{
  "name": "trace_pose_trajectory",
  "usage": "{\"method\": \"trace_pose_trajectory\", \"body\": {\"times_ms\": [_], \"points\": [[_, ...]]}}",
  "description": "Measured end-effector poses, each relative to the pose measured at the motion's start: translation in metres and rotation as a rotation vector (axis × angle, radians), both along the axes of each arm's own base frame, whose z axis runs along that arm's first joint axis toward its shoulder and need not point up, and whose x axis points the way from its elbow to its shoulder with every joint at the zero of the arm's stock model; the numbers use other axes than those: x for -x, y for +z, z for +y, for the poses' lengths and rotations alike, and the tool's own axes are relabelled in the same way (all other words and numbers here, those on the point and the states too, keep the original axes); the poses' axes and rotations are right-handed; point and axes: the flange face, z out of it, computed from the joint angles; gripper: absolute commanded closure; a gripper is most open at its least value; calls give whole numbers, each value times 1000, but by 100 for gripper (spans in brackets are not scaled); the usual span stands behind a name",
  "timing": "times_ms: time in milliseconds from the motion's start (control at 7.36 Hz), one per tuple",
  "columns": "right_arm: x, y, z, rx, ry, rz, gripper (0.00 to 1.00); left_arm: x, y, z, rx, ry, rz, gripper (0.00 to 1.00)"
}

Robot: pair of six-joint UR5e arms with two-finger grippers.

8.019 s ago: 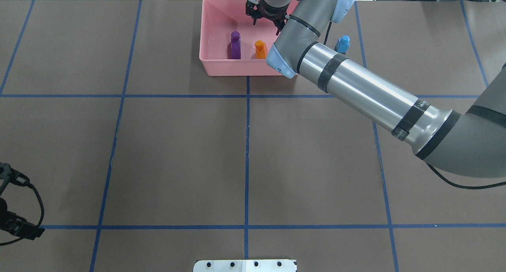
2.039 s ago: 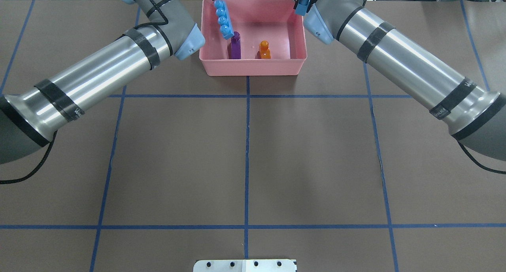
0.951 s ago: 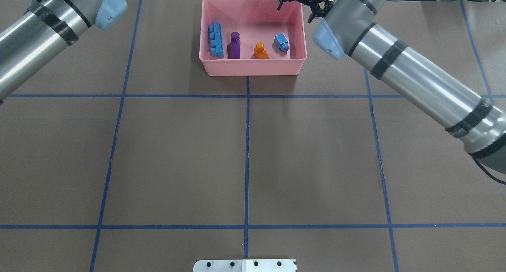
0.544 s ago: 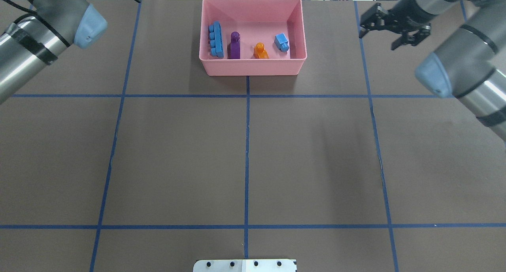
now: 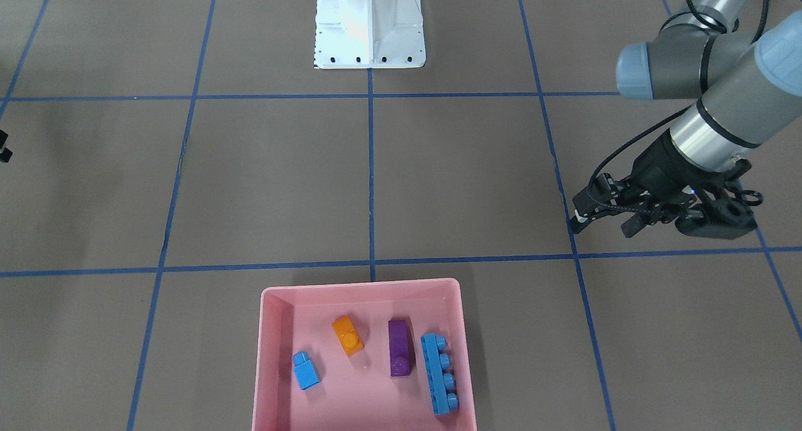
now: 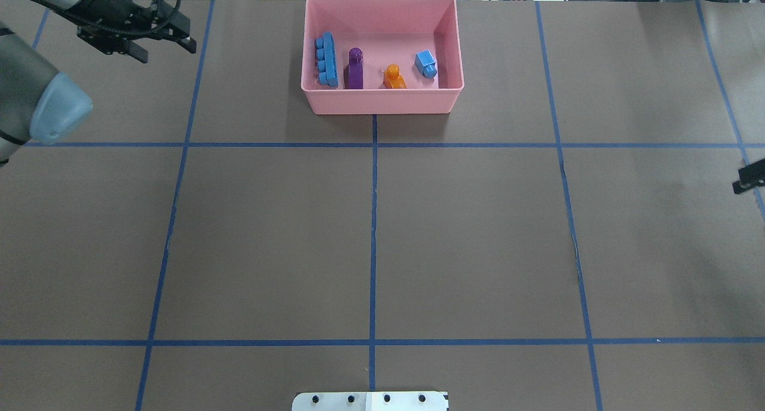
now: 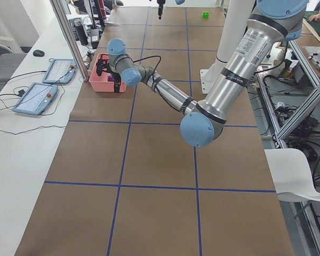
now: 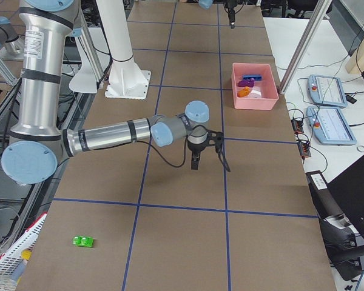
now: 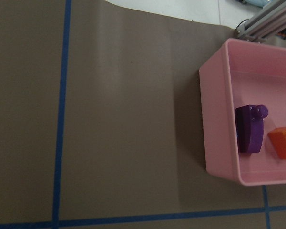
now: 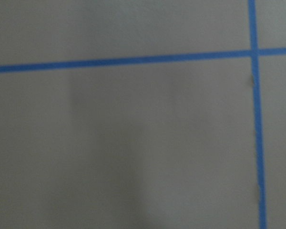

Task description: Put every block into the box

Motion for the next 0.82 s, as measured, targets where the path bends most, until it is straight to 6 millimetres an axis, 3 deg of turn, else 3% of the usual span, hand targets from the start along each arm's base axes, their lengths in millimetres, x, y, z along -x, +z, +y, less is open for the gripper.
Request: {"method": "trace_pose_trajectory", "body": {"times_ms": [272,408,816], "points": [[-34,77,84,25,-62,39,0,0,12,67,7,30,-180,0],[-50,106,127,5,-72,32,0,-2,16,91,15,45,-232,0],[-100,180,264,55,-120,48,0,-2,19,114,19,62,-266,0]]}}
